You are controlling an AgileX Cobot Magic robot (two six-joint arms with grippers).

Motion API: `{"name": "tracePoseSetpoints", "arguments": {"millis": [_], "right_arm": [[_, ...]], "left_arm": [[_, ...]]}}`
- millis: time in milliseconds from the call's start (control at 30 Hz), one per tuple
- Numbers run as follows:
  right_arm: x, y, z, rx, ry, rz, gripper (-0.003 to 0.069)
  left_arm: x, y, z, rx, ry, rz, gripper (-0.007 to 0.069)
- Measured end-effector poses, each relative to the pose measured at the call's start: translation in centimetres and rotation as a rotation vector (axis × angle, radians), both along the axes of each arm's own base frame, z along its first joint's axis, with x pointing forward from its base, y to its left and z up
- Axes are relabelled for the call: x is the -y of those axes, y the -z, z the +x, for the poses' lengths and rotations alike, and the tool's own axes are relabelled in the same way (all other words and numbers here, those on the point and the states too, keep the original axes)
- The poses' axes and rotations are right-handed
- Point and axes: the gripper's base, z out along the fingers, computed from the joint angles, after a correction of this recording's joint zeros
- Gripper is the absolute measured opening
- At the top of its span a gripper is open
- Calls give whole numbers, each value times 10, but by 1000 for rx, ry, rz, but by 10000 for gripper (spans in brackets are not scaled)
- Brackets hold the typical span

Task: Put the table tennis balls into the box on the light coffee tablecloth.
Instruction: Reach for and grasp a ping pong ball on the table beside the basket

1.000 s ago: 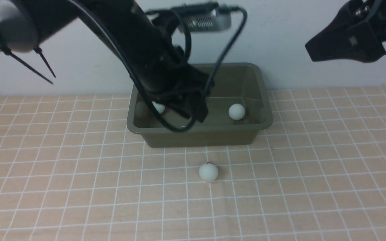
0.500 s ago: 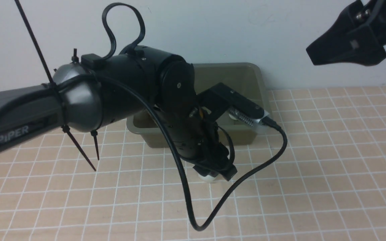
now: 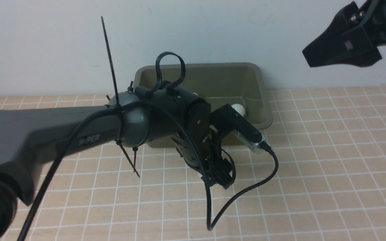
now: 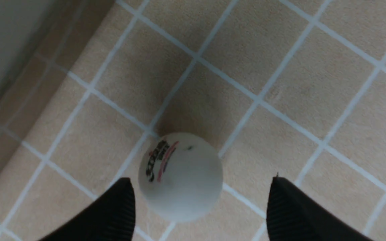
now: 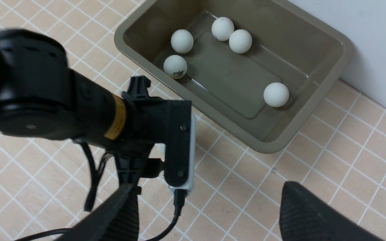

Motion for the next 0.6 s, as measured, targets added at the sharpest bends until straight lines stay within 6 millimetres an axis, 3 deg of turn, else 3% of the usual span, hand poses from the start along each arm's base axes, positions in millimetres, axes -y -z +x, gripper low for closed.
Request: {"name": "tracePoseSetpoints", "arguments": {"millis": [233,400,533,600], "right_arm": [[0,0,0,-1,0,0,512],[0,0,0,-1,0,0,512],[0,0,0,-1,-1,0,512],[0,0,0,-1,-1,0,512]], "left_arm": [[5,23,9,45,19,3,433],[2,21,11,52,55,70,314],[1,0,13,38,53,104,320],[6,-37,17,99,45,39,320]]}}
